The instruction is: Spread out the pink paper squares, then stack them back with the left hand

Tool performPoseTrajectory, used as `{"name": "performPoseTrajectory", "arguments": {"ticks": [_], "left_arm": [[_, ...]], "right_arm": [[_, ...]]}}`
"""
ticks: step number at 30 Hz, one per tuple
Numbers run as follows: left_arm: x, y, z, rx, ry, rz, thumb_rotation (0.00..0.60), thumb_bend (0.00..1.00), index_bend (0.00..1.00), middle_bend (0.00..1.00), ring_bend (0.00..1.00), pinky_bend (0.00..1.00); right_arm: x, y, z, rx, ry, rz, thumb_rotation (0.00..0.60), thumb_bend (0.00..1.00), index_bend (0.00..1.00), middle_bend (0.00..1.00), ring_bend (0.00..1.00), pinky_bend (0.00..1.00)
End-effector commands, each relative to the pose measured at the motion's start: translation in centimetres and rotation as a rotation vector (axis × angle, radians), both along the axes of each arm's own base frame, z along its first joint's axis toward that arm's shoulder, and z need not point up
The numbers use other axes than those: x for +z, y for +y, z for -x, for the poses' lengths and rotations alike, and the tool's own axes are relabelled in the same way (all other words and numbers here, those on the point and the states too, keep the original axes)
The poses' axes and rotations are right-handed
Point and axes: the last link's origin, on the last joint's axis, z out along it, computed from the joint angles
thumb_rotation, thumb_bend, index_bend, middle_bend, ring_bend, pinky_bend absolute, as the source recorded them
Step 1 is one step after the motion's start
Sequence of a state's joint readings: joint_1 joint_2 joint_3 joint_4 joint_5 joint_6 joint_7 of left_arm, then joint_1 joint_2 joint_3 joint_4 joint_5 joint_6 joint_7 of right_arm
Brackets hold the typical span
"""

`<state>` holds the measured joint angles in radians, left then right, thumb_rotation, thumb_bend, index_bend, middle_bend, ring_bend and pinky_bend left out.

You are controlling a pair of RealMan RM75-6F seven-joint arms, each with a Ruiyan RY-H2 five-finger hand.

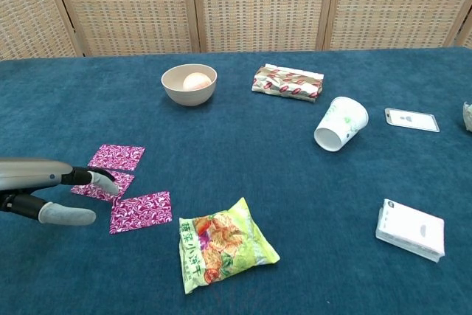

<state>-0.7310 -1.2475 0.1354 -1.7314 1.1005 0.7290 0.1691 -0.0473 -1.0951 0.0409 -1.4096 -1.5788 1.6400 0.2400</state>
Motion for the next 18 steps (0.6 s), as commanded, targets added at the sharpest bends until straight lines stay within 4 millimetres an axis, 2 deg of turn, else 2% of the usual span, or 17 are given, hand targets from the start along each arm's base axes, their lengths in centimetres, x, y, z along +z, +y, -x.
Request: {"name": "performPoseTrajectory", "arguments": {"ticks": [1,18], "left_arm": [[-0.16,0.03,0.23,0.010,0.002,0.003,0.073,0.00,0.10,0.00,0.00,0.00],[-0.07,-0.11,1.10,0.022,0.037,0.013,0.073,0.00,0.10,0.00,0.00,0.00]], "right_arm": [[-0.01,-0.02,0.00,0.001,0.000,-0.001,0.600,0.13,0.17,0.20,0.00,0.00],[-0.01,0.01,0.13,-0.004,-0.002,0.001,0.600,0.13,0.17,0.20,0.00,0.00]]}}
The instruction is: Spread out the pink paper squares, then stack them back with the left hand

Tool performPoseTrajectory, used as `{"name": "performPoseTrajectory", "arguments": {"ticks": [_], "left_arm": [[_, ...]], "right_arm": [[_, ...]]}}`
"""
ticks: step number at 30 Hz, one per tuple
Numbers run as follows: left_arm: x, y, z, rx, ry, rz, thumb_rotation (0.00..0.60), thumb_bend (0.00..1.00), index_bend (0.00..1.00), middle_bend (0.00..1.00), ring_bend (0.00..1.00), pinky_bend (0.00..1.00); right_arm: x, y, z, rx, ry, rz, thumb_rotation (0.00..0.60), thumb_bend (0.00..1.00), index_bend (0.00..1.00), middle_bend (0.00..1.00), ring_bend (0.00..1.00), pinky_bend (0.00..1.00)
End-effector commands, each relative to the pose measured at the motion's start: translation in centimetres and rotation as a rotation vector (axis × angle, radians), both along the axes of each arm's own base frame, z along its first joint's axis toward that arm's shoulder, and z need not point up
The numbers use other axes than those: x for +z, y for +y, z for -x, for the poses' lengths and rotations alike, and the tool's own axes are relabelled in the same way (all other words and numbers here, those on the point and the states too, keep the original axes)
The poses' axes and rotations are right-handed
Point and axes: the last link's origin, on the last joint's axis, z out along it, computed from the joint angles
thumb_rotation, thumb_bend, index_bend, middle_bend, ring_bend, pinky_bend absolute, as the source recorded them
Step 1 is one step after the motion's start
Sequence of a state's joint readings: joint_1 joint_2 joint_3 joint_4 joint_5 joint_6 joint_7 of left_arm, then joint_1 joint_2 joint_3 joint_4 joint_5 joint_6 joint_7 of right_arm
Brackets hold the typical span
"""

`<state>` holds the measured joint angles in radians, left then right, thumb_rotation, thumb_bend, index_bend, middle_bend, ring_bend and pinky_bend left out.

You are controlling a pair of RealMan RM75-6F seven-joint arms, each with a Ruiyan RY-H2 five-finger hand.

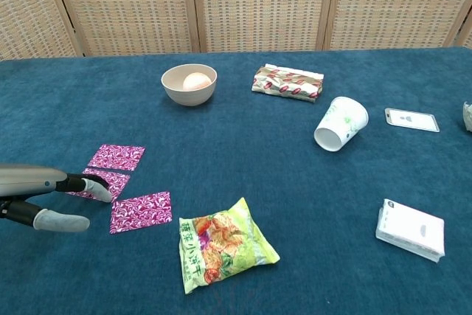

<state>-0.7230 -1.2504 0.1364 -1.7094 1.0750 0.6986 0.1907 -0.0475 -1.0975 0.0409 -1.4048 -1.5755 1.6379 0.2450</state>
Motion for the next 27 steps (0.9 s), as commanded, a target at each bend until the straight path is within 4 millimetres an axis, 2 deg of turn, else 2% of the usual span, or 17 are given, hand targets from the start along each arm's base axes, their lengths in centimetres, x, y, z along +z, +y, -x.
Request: {"name": "performPoseTrajectory", "arguments": {"ticks": [1,11,19,20,22,24,27], "left_arm": [[0.1,-0.1,0.1,0.002,0.003,0.000,0.072,0.00,0.10,0.00,0.00,0.00],[1.6,-0.4,0.6,0.018,0.001,-0.036,0.072,0.00,0.10,0.00,0.00,0.00],[3.6,1.5,-0.3,-0.014,-0.061,-0.191,0.086,0.01,0.10,0.00,0.00,0.00],[3.7,1.7,-0.3,-0.022,-0.061,-0.205,0.119,0.03,0.10,0.00,0.00,0.00],[4.6,3.6,-0.9,-0.088,-0.049,-0.302,0.251,0.07,0.10,0.00,0.00,0.00],[4.6,4.4,-0.9,-0.119,-0.025,-0.335,0.349,0.10,0.11,0.00,0.00,0.00],[4.5,5.4,-1.0,-0.154,0.009,-0.375,0.411,0.12,0.17,0.04,0.00,0.00]], "right_arm": [[0.0,0.0,0.0,0.000,0.000,0.001,0.600,0.13,0.17,0.20,0.00,0.00],[0.0,-0.1,0.0,0.001,0.000,0.001,0.600,0.13,0.17,0.20,0.00,0.00],[0.1,-0.1,0.0,0.002,0.001,0.002,0.600,0.13,0.17,0.20,0.00,0.00],[0.1,-0.1,0.0,0.002,0.001,0.001,0.600,0.13,0.17,0.20,0.00,0.00],[0.0,-0.2,-0.1,0.004,0.000,-0.001,0.600,0.13,0.17,0.20,0.00,0.00],[0.0,-0.2,-0.1,0.005,0.000,-0.001,0.600,0.13,0.17,0.20,0.00,0.00],[0.0,-0.3,-0.1,0.005,-0.001,-0.002,0.600,0.13,0.17,0.20,0.00,0.00]]}}
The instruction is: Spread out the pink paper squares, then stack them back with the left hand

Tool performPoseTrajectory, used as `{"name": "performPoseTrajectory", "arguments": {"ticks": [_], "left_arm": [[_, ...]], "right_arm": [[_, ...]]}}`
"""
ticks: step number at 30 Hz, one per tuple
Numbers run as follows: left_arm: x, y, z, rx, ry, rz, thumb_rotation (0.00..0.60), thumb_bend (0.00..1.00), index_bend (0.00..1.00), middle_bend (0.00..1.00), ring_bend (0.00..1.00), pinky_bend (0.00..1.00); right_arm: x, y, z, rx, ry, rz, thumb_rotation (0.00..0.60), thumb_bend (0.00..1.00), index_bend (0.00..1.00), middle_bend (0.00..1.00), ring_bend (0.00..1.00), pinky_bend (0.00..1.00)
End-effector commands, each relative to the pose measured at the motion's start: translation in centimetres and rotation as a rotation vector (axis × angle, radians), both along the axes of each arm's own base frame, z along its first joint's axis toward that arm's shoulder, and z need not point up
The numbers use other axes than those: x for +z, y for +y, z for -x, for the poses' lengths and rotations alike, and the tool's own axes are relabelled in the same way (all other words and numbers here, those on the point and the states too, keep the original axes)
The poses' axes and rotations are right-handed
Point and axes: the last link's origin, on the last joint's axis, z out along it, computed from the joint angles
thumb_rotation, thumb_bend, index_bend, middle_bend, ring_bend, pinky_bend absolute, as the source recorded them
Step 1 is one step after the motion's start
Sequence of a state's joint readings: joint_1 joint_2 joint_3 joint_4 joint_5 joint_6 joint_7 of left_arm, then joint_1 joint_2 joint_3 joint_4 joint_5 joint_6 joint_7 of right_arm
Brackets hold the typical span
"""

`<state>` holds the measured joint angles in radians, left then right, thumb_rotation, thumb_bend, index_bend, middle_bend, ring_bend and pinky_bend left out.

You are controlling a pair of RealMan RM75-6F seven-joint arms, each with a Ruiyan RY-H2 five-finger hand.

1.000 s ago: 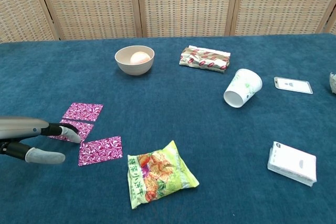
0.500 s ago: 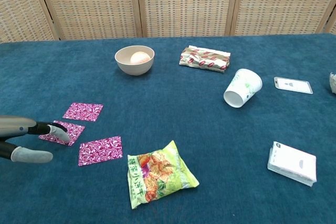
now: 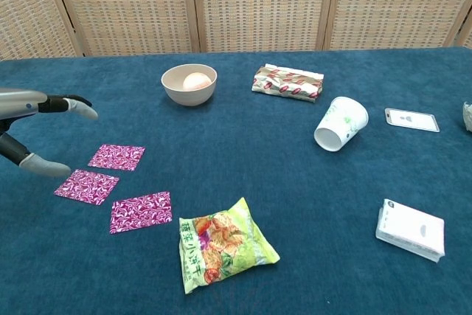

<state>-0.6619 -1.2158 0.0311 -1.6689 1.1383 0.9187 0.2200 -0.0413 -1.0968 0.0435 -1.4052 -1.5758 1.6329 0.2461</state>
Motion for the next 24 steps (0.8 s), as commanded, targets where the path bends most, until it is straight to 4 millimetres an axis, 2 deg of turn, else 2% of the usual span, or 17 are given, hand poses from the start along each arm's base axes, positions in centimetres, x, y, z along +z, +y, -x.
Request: {"name": "performPoseTrajectory", "arguments": {"ticks": [1,9,24], "left_arm": [[0.0,1.7,-0.3,-0.049,0.049,-0.070,0.424,0.13,0.20,0.06,0.00,0.00],[-1.2,3.4,-0.3,-0.041,0.113,-0.099,0.468,0.15,0.29,0.04,0.00,0.00],[-3.7,5.6,-1.1,-0.016,0.157,-0.088,0.477,0.18,0.29,0.00,0.00,0.00]], "right_arm": [[0.0,0.0,0.0,0.000,0.000,0.000,0.600,0.13,0.17,0.20,0.00,0.00],[0.1,0.1,0.0,0.001,-0.002,0.002,0.600,0.13,0.17,0.20,0.00,0.00],[0.0,0.0,0.2,-0.003,-0.008,0.000,0.600,0.13,0.17,0.20,0.00,0.00]]}}
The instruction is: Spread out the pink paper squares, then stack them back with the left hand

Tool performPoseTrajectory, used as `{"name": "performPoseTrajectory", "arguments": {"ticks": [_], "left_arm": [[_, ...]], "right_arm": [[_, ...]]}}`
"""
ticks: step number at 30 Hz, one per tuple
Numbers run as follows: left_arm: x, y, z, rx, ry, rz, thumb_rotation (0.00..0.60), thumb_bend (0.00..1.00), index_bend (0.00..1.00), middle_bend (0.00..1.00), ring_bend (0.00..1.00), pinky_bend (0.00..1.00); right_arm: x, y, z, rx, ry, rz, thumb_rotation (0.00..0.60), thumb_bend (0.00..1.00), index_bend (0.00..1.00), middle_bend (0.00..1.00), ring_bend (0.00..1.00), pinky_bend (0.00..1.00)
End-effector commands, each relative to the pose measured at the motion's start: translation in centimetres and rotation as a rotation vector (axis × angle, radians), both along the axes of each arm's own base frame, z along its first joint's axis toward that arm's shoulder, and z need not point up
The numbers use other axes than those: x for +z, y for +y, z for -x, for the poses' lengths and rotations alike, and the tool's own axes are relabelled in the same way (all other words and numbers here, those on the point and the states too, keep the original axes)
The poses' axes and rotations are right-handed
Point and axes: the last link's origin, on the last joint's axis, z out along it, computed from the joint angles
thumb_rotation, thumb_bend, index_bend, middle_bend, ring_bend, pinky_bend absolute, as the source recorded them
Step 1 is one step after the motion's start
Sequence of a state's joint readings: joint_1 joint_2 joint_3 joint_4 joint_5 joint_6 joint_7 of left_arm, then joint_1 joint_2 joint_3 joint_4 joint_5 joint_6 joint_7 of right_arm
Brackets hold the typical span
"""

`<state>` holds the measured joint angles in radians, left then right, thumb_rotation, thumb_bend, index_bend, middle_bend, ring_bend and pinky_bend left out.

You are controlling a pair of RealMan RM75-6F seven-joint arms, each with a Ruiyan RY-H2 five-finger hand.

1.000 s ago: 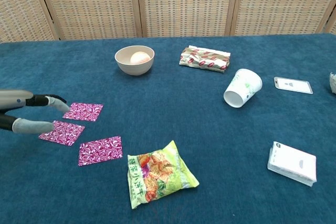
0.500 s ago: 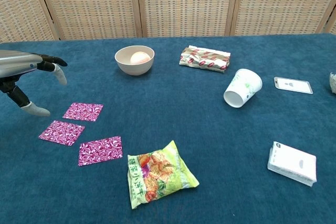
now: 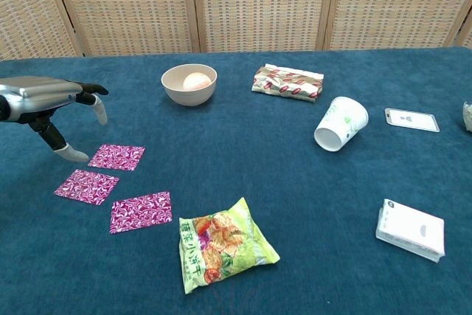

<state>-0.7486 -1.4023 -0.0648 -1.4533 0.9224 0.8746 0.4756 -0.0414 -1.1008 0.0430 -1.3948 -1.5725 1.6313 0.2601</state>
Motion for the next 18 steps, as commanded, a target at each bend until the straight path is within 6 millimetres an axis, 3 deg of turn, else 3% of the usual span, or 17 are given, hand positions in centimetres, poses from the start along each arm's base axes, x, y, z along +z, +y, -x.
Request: {"name": "performPoseTrajectory", "arguments": {"ticks": [1,18], "left_arm": [[-0.6,0.4,-0.4,-0.003,0.009,0.007,0.478,0.18,0.29,0.00,0.00,0.00],[-3.6,1.2,-1.7,-0.058,0.061,0.019,0.509,0.20,0.29,0.00,0.00,0.00]], "right_arm": [[0.0,0.0,0.0,0.000,0.000,0.000,0.600,0.13,0.17,0.20,0.00,0.00],[0.2,0.0,0.1,-0.005,0.000,0.006,0.600,0.13,0.17,0.20,0.00,0.00]]}}
